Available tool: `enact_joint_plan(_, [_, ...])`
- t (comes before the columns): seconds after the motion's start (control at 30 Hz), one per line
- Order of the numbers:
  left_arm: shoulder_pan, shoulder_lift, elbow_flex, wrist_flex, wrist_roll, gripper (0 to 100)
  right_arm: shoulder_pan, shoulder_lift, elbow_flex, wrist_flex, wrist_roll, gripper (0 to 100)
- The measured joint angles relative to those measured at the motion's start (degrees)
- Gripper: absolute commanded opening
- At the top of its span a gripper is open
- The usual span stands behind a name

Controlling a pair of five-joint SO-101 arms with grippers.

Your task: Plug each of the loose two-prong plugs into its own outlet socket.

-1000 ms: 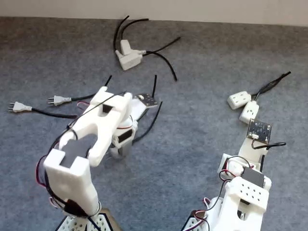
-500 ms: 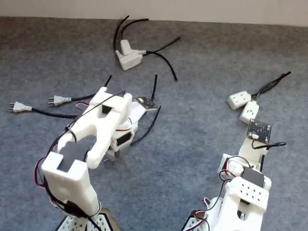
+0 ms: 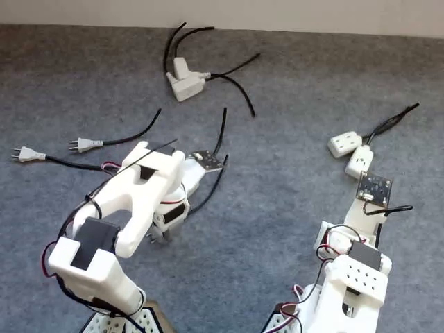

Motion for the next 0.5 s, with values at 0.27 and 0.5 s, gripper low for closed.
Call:
enact_joint_plan(0.27, [0.1, -0.1, 0.4, -0.3, 0.0, 0, 0.0, 0.0, 0.0, 0.0, 0.0, 0.7])
enact_joint_plan(0.5, [0.2, -0.5, 0.8, -0.3, 0.0, 1, 0.0, 0.0, 0.0, 0.0, 0.0, 0.7])
